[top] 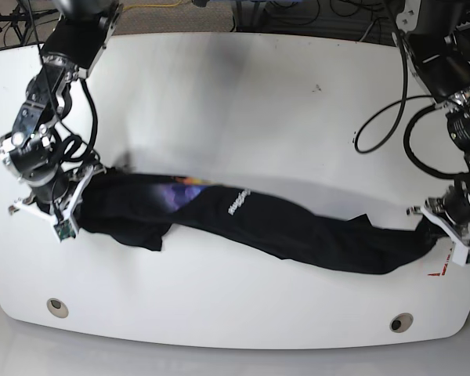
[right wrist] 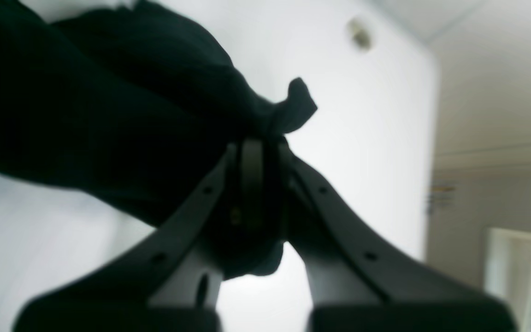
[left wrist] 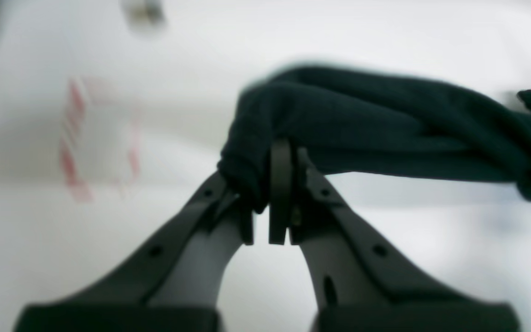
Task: Fold the T-shirt properly
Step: 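Lay the shirt flat on the table with both grippers, then release and move the left gripper along the shirt's side to the hem, then close the left gripper on the shirt's hem corner, then lift the shirt with both grippers and swing it toward the table edge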
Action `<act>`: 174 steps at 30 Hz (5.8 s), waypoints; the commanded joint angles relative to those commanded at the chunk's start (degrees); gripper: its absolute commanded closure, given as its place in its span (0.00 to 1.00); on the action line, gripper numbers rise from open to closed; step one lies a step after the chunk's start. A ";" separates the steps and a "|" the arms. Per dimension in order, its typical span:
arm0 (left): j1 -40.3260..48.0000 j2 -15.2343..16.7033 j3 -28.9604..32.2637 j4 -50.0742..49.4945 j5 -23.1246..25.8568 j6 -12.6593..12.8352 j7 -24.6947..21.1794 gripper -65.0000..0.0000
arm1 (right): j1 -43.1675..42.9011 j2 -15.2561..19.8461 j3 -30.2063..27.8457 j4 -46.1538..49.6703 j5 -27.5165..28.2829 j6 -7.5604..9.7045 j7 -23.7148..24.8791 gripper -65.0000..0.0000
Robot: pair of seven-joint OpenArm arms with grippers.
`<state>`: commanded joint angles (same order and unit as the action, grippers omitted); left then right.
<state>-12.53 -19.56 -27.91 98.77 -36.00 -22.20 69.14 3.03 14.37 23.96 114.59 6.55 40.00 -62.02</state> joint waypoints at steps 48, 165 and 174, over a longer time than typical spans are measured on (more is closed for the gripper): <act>19.08 -6.15 -11.87 -0.79 -1.85 -10.90 1.05 0.37 | -20.04 -6.59 0.18 -0.09 0.00 0.00 9.14 1.00; -29.63 3.69 5.45 -7.56 5.54 -0.35 -8.00 1.00 | 18.99 4.57 -8.53 -9.85 -6.33 0.00 5.89 1.00; -36.66 2.02 3.96 -3.96 5.71 0.09 -6.15 1.00 | 33.05 10.90 -13.01 -12.57 -6.15 0.00 3.34 1.00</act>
<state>-49.19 -17.54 -23.96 94.81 -30.29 -22.11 62.99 36.09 25.27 10.95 102.02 0.40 40.00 -58.68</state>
